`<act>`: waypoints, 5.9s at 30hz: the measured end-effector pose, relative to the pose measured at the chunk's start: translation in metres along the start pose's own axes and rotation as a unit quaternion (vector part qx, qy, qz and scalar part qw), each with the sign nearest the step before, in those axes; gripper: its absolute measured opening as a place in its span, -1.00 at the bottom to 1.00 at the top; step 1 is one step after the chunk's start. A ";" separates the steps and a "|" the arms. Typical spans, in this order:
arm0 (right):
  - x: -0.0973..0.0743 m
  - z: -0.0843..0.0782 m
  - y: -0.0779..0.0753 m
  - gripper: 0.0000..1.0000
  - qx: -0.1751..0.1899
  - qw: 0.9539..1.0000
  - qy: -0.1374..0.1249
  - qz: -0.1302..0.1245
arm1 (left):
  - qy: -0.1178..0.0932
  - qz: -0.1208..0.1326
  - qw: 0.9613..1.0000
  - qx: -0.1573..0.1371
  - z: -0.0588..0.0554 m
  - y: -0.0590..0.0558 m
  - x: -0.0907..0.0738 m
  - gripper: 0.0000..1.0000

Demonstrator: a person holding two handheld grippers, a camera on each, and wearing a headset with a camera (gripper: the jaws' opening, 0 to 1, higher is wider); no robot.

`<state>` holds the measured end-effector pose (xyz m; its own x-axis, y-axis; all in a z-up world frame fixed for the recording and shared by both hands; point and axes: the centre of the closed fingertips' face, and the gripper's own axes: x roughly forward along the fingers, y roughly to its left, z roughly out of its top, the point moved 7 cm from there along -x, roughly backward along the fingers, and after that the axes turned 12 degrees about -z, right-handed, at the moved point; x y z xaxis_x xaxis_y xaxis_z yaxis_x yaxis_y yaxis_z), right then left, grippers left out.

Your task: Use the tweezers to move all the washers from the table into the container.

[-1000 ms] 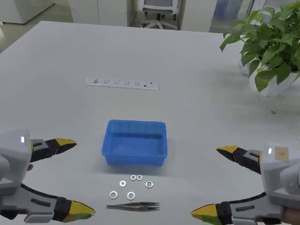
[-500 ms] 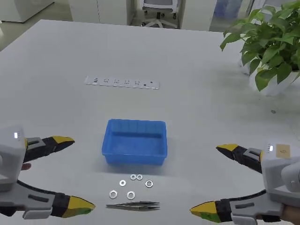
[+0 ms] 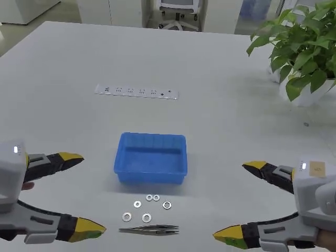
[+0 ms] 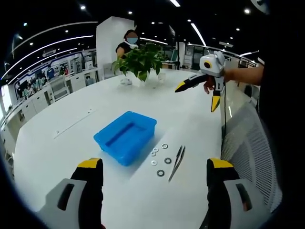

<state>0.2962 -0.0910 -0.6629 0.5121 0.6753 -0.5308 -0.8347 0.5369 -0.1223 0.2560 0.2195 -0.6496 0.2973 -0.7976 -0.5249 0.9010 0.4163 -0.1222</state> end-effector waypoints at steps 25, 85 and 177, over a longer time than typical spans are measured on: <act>0.000 0.000 0.000 0.94 -0.004 1.000 0.001 0.001 | -0.001 0.010 1.000 0.006 0.002 0.001 -0.004 0.95; 0.052 -0.014 0.042 0.20 -0.116 0.989 0.041 0.080 | 0.095 -0.061 0.991 0.069 -0.032 -0.012 0.061 0.15; 0.121 -0.023 0.094 -0.68 -0.238 0.948 0.097 0.190 | 0.186 -0.148 0.963 0.126 -0.040 -0.013 0.087 -0.89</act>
<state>0.2748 0.0295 -0.7574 0.1486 0.6435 -0.7508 -0.9716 -0.0463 -0.2320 0.2571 0.1622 -0.7270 -0.0750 -0.6341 -0.7696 0.9910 0.0382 -0.1281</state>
